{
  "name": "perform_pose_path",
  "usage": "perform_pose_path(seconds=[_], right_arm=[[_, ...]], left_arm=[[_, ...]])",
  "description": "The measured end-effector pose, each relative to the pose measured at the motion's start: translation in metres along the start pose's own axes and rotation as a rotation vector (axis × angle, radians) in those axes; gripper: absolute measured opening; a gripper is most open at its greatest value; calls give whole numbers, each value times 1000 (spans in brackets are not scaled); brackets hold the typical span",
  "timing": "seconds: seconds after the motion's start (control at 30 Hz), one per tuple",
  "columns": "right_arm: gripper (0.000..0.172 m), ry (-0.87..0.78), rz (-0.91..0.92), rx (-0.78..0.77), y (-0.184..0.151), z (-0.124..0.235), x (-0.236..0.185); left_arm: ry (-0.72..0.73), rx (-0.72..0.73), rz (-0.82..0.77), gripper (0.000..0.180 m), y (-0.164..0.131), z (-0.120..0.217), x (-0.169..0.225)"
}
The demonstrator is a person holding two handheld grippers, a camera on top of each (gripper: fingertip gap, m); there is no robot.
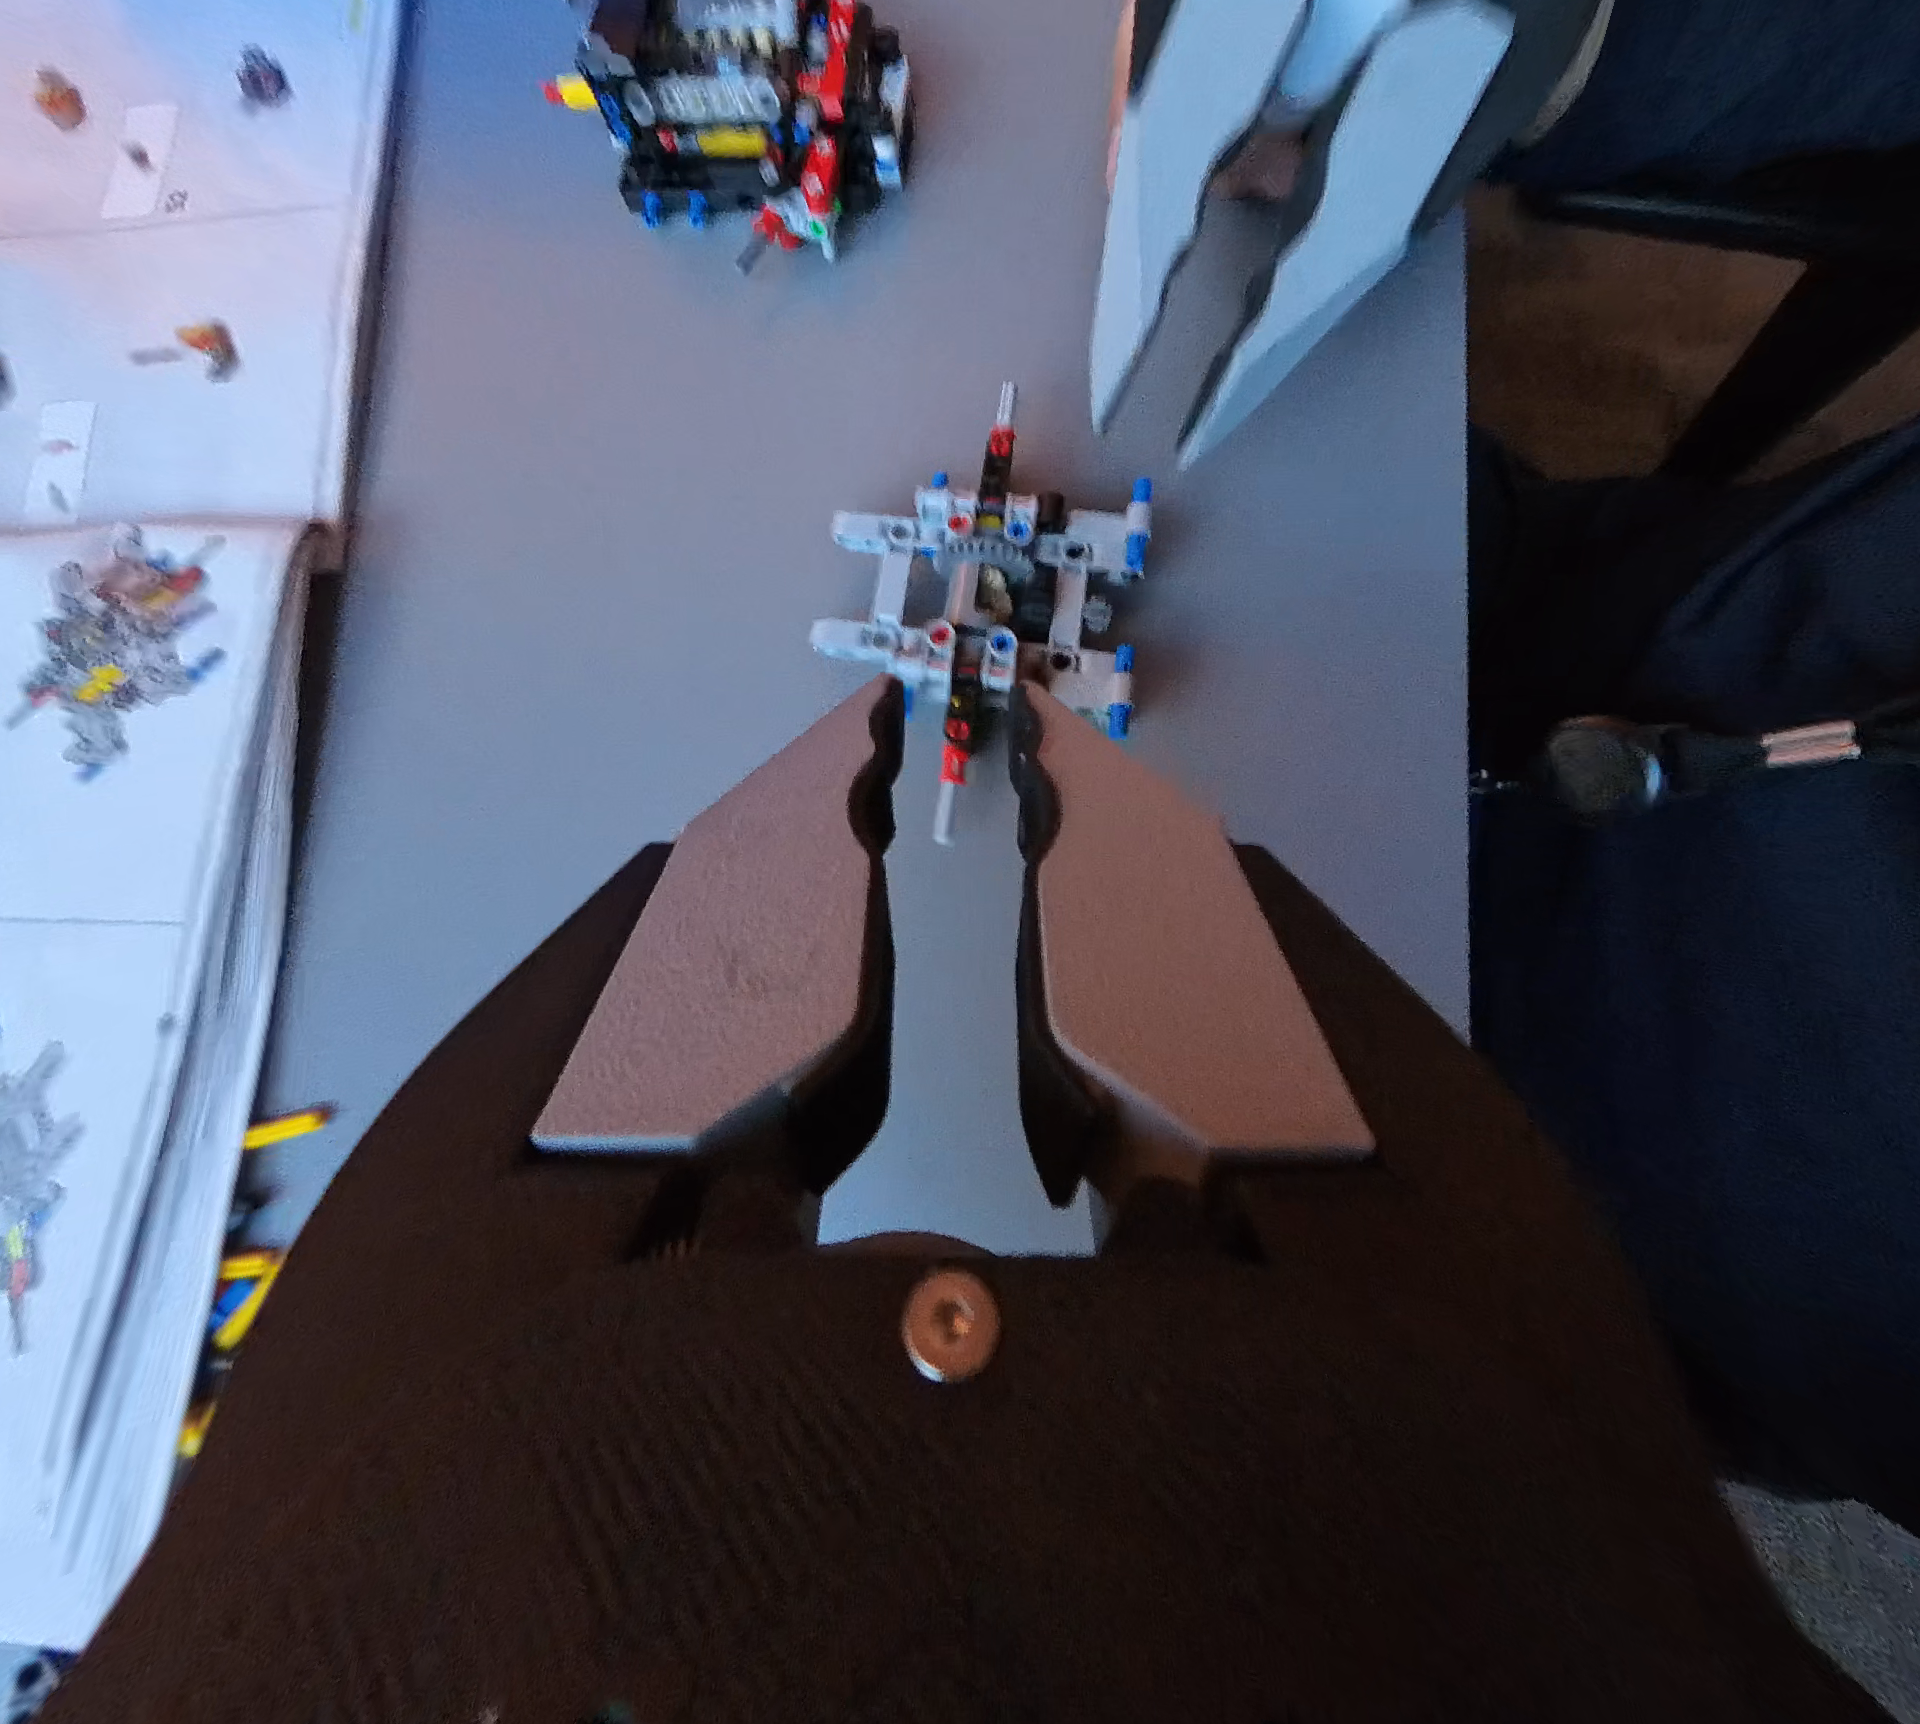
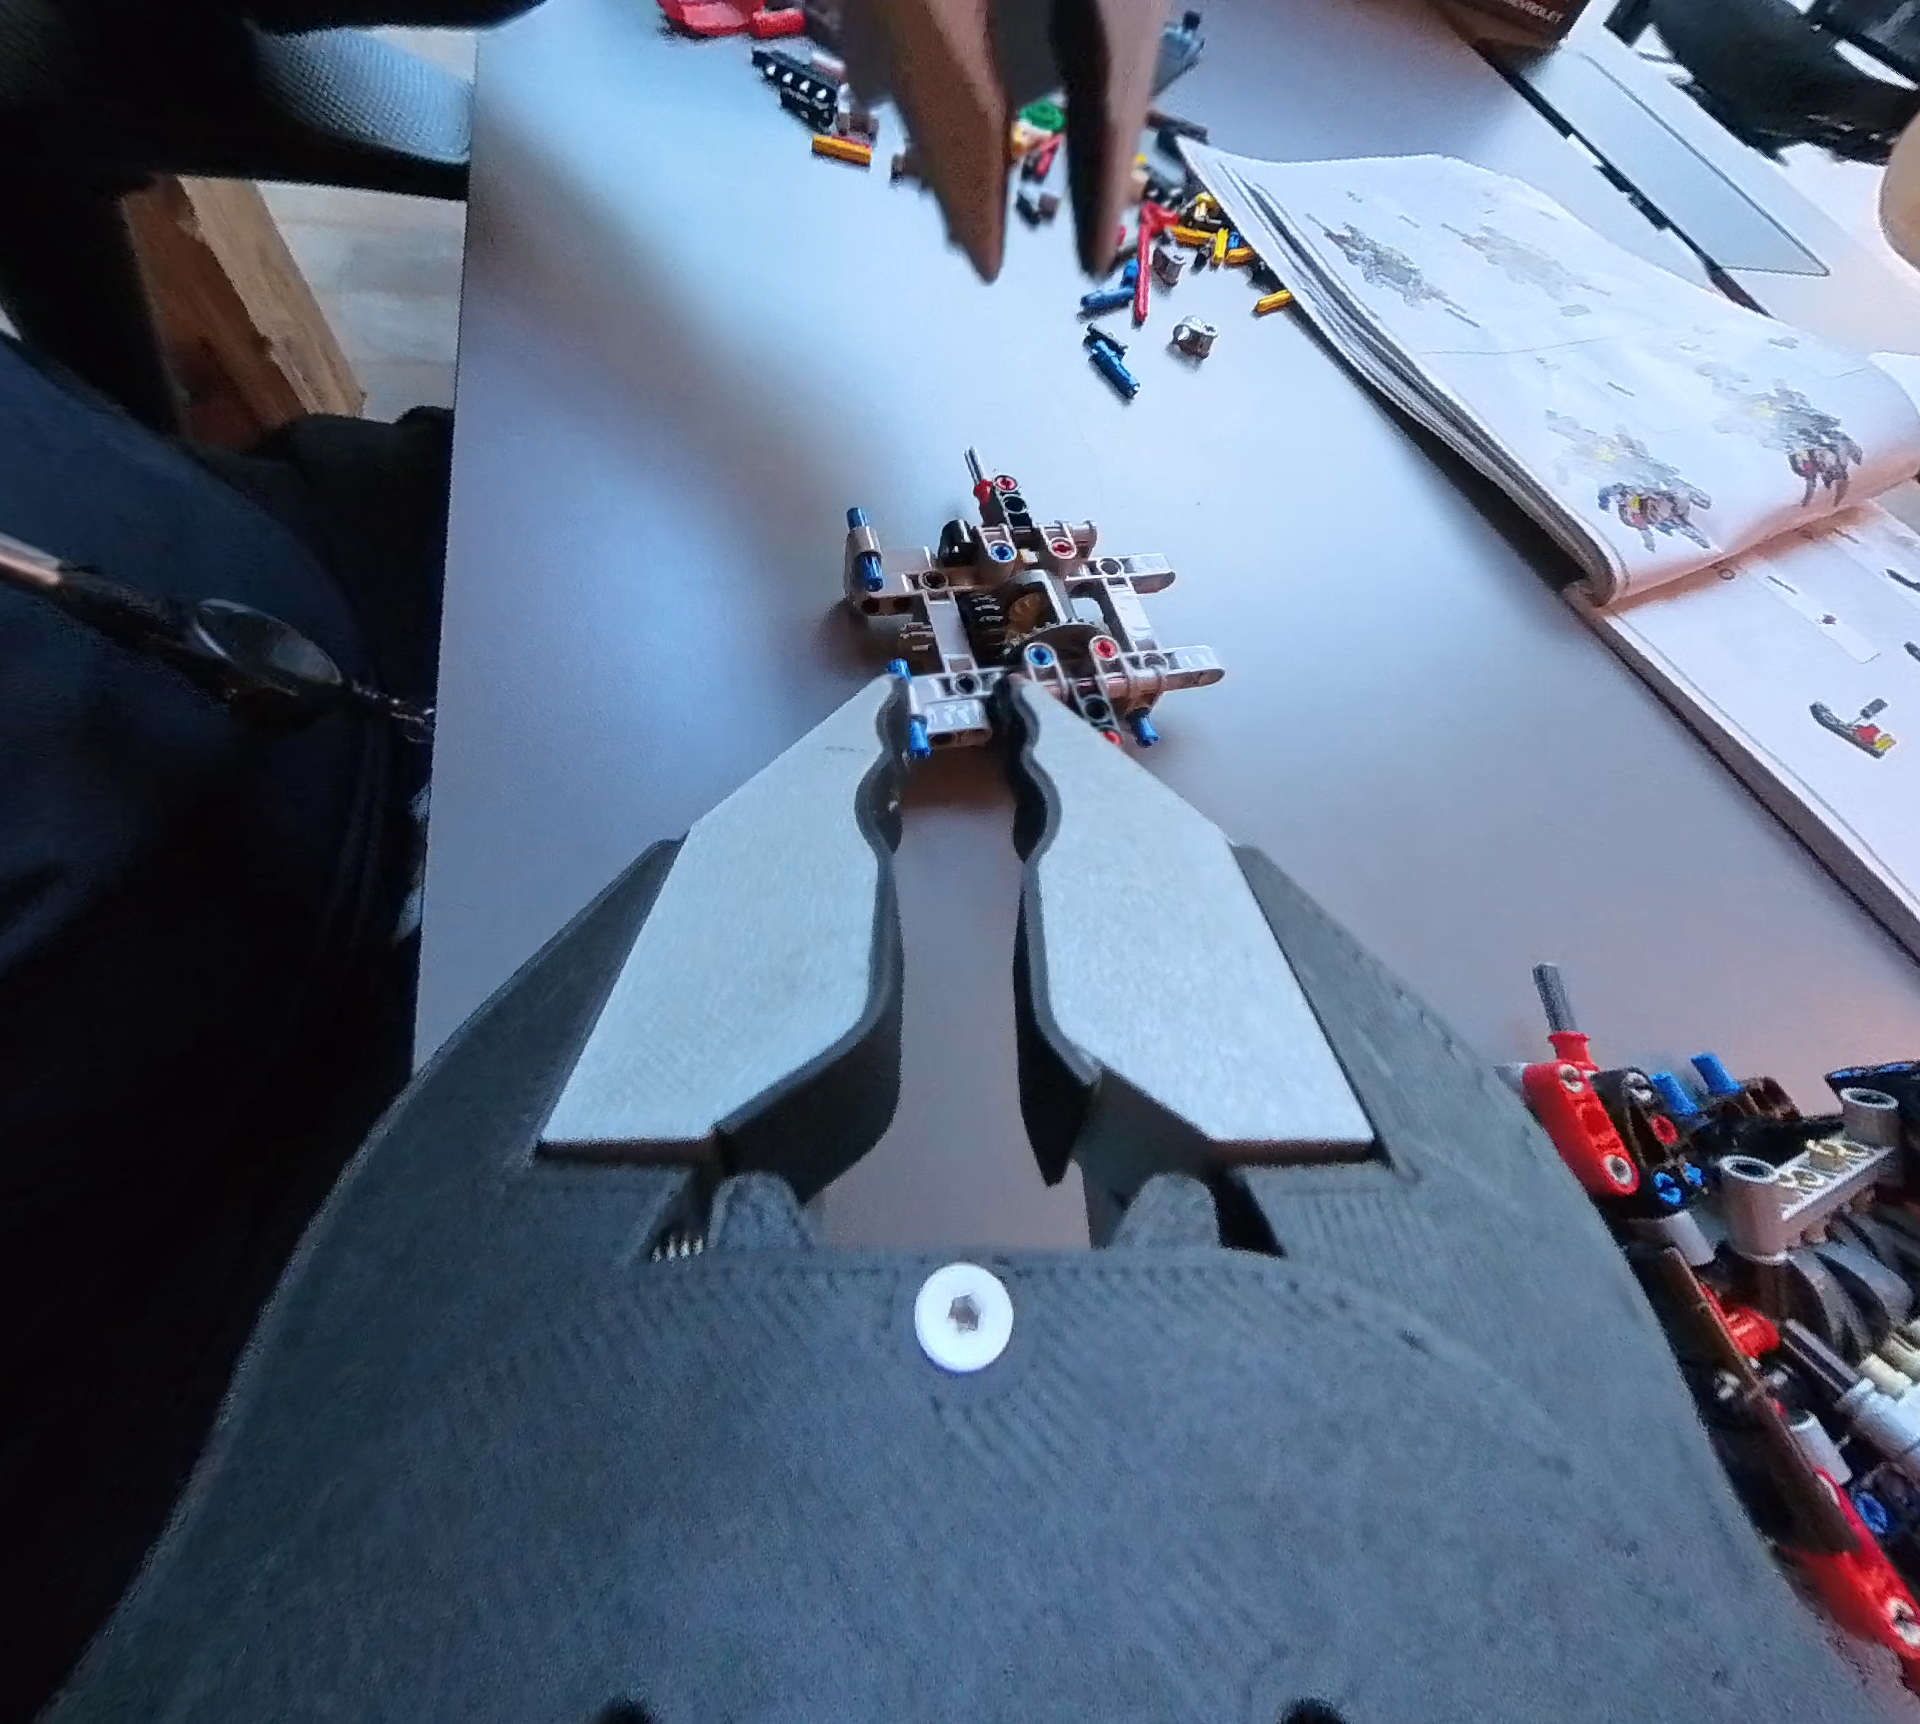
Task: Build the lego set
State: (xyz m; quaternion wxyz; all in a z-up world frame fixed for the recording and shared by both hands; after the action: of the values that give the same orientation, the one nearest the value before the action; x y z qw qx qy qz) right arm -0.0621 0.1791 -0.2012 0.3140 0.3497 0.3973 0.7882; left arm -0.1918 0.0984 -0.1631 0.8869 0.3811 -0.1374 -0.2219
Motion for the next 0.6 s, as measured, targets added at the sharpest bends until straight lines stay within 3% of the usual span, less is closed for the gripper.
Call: perform_pose_path(seconds=[0.17, 0.37, 0.6], right_arm=[[16, -25, -42, 32, 1, 5, 5], [17, -28, -91, 63, 1, 8, 11], [18, -13, -97, 56, 1, 7, 10]], left_arm=[[58, -79, 2, 19, -29, -11, 2], [81, 2, 92, 20, -47, -12, -10], [83, -42, 60, 21, -61, -24, -7]])
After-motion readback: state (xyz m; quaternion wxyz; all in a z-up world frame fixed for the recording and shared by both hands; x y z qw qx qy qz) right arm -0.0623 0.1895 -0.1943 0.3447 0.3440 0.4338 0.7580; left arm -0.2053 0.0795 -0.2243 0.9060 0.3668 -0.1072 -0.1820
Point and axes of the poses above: each gripper's, where its closed fingertips meet, z back along the fingers, y out of its top, x = y × z across the jaws, the point moved 5 cm from there along z, back along the fingers, and after that the axes turned 8 degrees about z, right-handed, at the moved point
